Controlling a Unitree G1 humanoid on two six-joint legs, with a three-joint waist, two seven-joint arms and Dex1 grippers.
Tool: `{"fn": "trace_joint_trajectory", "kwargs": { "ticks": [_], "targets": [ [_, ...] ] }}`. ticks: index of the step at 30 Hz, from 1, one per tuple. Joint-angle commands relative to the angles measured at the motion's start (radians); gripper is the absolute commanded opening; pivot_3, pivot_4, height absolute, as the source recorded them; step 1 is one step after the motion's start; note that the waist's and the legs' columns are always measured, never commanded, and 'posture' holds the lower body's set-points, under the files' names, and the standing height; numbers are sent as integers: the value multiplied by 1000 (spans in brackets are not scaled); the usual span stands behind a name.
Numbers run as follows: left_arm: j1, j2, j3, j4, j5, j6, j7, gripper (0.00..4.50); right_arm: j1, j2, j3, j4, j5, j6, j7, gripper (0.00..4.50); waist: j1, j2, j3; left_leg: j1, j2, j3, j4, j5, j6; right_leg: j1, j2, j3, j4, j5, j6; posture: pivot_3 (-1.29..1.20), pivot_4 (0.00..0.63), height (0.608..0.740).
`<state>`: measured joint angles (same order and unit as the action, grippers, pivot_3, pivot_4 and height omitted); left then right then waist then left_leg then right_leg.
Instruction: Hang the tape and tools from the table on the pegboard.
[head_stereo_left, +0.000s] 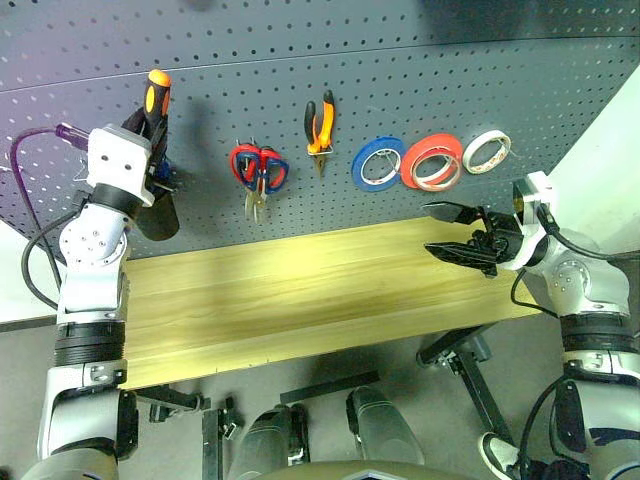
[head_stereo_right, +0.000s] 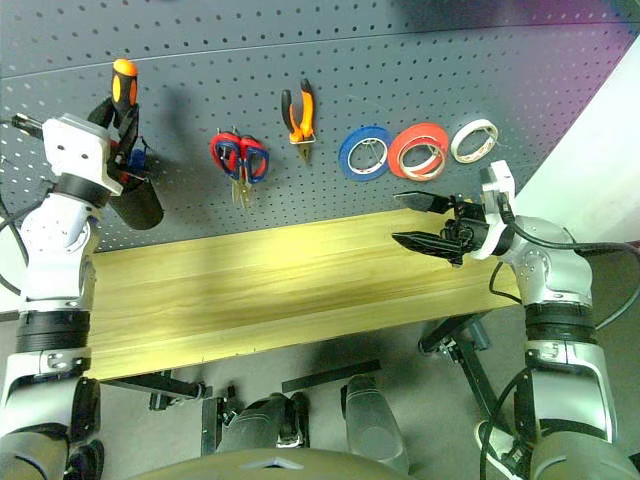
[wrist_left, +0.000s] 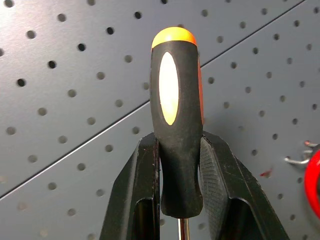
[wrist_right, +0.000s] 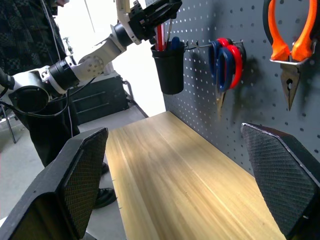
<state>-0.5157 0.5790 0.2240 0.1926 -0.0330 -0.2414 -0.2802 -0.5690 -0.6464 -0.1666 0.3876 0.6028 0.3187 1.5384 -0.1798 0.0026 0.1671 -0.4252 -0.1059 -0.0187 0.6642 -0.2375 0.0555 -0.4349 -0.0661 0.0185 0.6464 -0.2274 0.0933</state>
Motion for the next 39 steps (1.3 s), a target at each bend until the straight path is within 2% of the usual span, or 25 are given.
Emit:
{"fn": "trace_joint_trajectory", "kwargs": {
  "ticks": [1,16,23,36,39],
  "targets": [
    [-10,22,38,-55,-7,2,17,728,-31,-2,-14,4,7,-14,9,4500,0,0,0,0,0,0,0,0,0,0,0,0,0,0,0,-260,149,740],
    [82,29,91,-77,-14,24,46,728,-33,-4,-17,10,6,-22,8,4500,0,0,0,0,0,0,0,0,0,0,0,0,0,0,0,-260,147,740],
    [145,3,96,-88,-8,21,64,728,-39,-4,-16,14,6,-24,9,4500,-2,0,0,0,0,0,-1,0,0,0,0,0,0,0,0,-257,148,740],
    [178,-10,115,-17,-34,31,87,728,-40,-2,-13,13,5,-22,6,4500,-1,0,0,0,0,0,-1,0,0,0,0,0,0,0,0,-258,151,740],
    [183,-21,125,-6,-73,52,73,1681,-37,-5,-13,10,5,-21,9,4500,-1,0,0,0,0,0,-1,0,0,0,0,0,0,0,0,-261,152,740]
  ]
}}
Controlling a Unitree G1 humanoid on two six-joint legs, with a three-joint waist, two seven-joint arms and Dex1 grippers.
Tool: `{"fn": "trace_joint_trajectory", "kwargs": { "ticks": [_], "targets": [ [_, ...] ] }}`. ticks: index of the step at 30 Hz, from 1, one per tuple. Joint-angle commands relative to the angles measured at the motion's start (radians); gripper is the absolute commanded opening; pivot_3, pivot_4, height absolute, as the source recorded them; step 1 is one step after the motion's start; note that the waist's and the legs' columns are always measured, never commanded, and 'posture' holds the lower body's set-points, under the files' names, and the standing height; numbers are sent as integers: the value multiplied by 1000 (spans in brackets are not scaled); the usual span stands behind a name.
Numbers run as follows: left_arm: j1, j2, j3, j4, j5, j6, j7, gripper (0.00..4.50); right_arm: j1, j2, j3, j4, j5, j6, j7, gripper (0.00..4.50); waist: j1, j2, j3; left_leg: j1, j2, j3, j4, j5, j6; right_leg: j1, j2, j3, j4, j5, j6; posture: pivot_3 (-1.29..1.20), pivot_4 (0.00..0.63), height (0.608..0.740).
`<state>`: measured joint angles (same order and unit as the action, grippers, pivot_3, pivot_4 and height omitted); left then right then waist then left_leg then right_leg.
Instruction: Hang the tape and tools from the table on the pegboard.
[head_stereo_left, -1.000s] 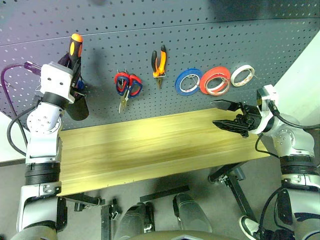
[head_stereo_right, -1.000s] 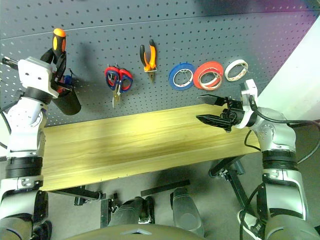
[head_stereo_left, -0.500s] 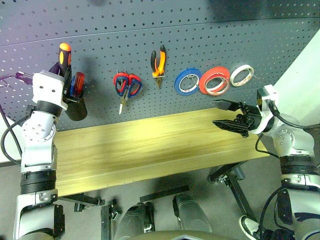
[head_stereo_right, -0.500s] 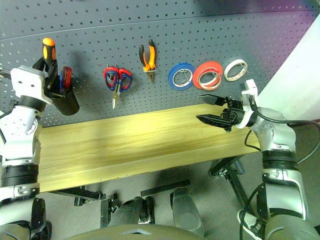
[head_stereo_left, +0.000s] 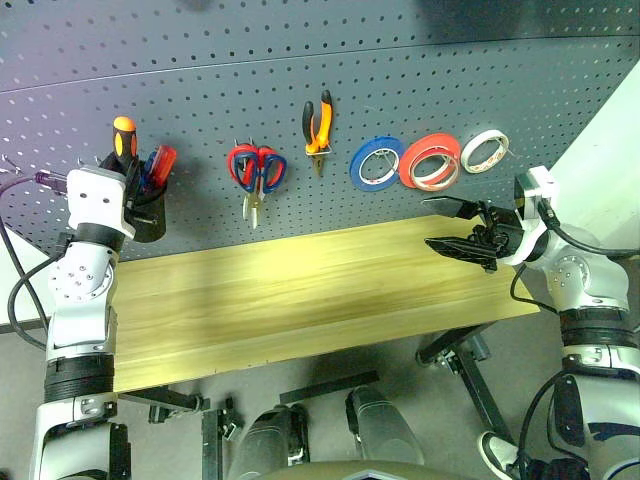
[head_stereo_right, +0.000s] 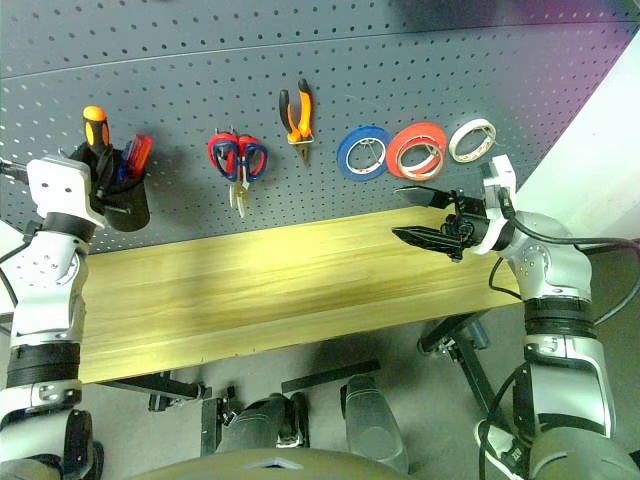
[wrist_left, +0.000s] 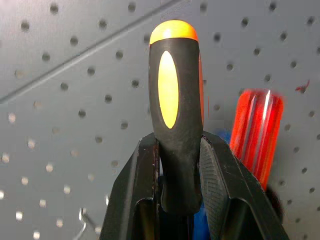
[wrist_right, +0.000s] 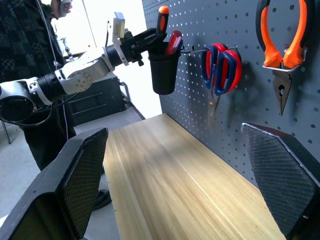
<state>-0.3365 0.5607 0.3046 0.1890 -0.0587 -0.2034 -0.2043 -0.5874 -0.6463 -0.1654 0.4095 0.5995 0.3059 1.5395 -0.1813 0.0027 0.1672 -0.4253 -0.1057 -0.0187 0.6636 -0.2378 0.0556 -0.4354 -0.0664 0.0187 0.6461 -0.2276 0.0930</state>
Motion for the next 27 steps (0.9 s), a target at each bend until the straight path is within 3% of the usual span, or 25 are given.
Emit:
{"fn": "trace_joint_trajectory", "kwargs": {
  "ticks": [1,9,27],
  "targets": [
    [5,0,45,-2,-41,11,1,1956,-18,-5,-15,-12,7,-9,6,4500,1,0,0,0,0,0,0,0,0,0,0,0,0,0,0,-261,151,740],
    [-19,6,54,-44,-26,-3,34,4456,-18,-4,-16,-14,11,-8,11,4500,2,0,0,0,0,0,0,0,0,0,0,0,0,0,0,-260,148,740],
    [-123,34,53,-255,-24,129,73,4456,-10,15,-27,-69,73,30,55,4500,2,0,0,0,0,0,0,0,0,0,0,0,0,0,0,-246,126,740]
  ]
}}
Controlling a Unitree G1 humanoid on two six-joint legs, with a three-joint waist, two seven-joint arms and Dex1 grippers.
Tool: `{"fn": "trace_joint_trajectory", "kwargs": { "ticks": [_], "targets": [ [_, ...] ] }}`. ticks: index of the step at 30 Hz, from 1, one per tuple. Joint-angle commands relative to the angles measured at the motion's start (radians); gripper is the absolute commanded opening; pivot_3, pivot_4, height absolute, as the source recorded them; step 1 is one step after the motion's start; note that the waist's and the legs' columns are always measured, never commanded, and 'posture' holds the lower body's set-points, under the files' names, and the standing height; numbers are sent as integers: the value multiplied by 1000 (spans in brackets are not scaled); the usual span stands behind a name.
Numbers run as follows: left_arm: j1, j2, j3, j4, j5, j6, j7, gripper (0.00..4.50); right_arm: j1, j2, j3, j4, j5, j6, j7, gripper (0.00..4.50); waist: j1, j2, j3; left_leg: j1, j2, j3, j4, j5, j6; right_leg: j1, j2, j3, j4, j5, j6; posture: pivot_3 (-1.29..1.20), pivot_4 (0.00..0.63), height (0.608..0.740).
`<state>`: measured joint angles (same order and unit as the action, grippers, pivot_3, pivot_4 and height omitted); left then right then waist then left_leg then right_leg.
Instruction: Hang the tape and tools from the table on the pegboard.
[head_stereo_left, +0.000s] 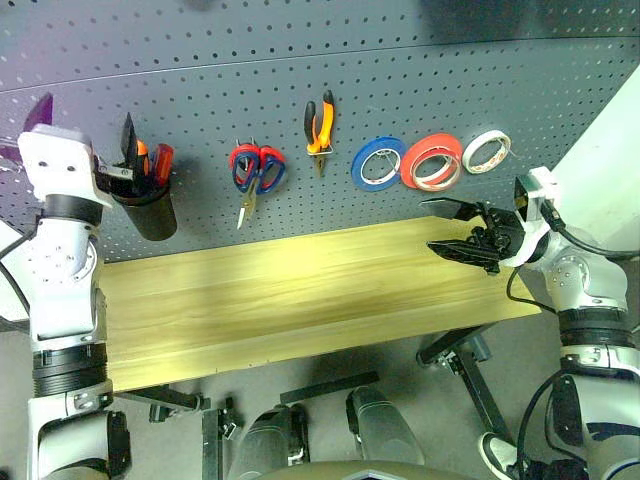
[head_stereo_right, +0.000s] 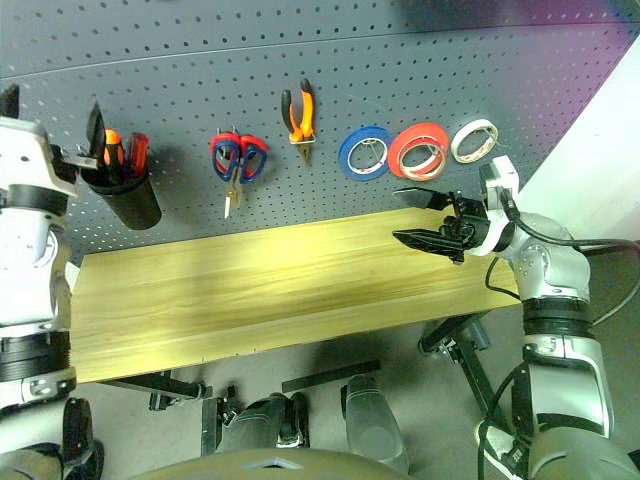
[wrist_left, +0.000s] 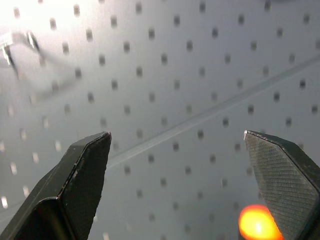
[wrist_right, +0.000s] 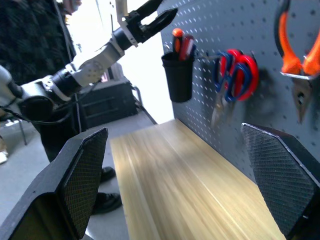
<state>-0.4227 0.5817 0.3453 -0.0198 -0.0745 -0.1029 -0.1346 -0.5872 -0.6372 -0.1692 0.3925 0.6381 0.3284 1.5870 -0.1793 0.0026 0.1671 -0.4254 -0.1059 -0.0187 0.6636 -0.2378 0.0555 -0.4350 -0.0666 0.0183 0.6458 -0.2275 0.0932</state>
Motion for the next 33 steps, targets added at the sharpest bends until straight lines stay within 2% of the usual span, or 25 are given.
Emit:
{"fn": "trace_joint_trajectory", "kwargs": {
  "ticks": [1,9,14,19,23,24,25,27,28,33],
  "targets": [
    [-45,12,7,-49,-9,36,0,4456,-9,7,-23,-60,41,11,8,4500,0,0,0,0,0,0,0,0,0,0,0,0,0,0,0,-247,125,740],
    [-159,-8,-55,-45,-9,46,-36,4456,-3,20,-37,-70,54,0,-13,4500,0,-1,-1,0,0,0,0,0,0,0,0,0,0,0,0,-262,97,740],
    [-199,-89,-180,-50,-78,72,-160,4456,-13,36,-44,-44,53,-18,-24,4500,-1,-1,-10,0,-1,0,0,0,0,1,0,0,0,0,1,-271,74,740],
    [-122,-134,-280,-93,-218,199,-362,4456,-15,50,-45,-25,47,-40,-35,4500,-14,2,-21,1,-1,0,0,0,0,1,1,0,1,0,1,-273,55,740],
    [-33,-140,-313,-99,-375,458,-472,4456,-4,68,-38,-21,48,-44,-38,4500,-38,5,-31,1,-1,0,1,0,0,1,1,0,1,0,1,-267,47,740],
    [-3,-126,-334,-98,-363,493,-485,4456,0,75,-33,-26,47,-45,-40,4500,-43,5,-35,2,-1,0,1,0,0,1,1,0,1,0,1,-267,47,740],
    [45,-111,-331,-102,-423,578,-528,4456,8,89,-26,-32,46,-45,-46,4500,-51,5,-39,2,-1,0,1,0,0,2,1,0,1,0,1,-265,43,740],
    [121,-67,-347,-104,-421,572,-617,4456,16,113,-10,-27,29,-56,-55,4500,-62,5,-43,6,-1,-1,0,0,0,5,2,1,1,0,1,-263,39,740],
    [136,-53,-327,-98,-473,619,-662,4456,21,126,-3,-19,18,-70,-56,4500,-64,5,-43,8,-1,-1,0,0,0,7,2,1,1,0,1,-259,37,740],
    [177,-10,-273,-37,-532,685,-745,4456,14,169,23,90,-38,-129,-50,4500,-54,6,-70,16,-1,-1,0,0,-1,16,2,1,-1,0,0,-242,10,740]
  ]
}}
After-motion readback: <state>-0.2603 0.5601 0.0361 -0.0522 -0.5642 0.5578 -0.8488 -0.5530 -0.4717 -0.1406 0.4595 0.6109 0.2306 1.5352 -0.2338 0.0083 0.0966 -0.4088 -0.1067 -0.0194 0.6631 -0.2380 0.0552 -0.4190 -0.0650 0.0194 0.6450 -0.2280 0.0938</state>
